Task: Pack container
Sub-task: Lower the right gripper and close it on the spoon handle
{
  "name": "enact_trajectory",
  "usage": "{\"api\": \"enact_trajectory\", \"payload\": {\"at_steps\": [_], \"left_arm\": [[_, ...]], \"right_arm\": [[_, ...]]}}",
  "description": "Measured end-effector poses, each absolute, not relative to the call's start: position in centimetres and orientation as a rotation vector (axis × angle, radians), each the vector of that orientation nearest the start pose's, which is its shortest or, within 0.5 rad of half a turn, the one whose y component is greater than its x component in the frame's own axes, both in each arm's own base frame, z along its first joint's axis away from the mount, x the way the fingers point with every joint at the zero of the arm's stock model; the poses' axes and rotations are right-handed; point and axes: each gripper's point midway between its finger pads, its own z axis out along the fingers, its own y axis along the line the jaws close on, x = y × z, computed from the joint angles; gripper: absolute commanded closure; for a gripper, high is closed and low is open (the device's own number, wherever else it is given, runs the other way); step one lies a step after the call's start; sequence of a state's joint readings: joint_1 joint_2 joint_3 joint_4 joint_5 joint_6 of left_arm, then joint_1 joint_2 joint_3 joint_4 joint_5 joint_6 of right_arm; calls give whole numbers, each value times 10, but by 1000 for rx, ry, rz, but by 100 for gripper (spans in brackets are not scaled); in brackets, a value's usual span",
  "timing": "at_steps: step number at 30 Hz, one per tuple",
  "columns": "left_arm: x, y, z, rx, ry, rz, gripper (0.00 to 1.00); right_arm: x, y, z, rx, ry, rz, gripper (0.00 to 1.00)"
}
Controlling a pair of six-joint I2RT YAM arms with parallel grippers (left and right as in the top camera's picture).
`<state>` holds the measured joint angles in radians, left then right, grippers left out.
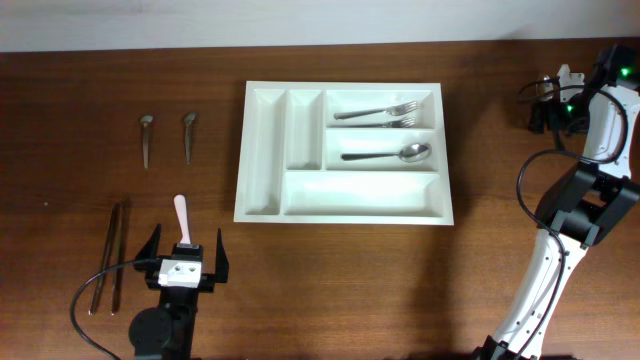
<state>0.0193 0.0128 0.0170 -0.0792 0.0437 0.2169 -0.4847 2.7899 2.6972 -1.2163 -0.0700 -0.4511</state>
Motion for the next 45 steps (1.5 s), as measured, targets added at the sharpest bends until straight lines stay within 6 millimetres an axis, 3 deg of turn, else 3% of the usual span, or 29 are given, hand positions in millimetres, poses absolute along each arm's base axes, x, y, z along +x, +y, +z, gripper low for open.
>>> {"api": "enact_trajectory", "payload": {"at_steps": [20,40,45], "left_arm": [[246,-3,160,196,1636,144,1],[246,-3,160,196,1636,144,1],[246,-3,160,196,1636,144,1]], "right_arm": [[517,-260,4,12,2887,-102,1],[511,-258,3,104,2895,-38,1],[511,-258,2,113,2891,-21,29]]}}
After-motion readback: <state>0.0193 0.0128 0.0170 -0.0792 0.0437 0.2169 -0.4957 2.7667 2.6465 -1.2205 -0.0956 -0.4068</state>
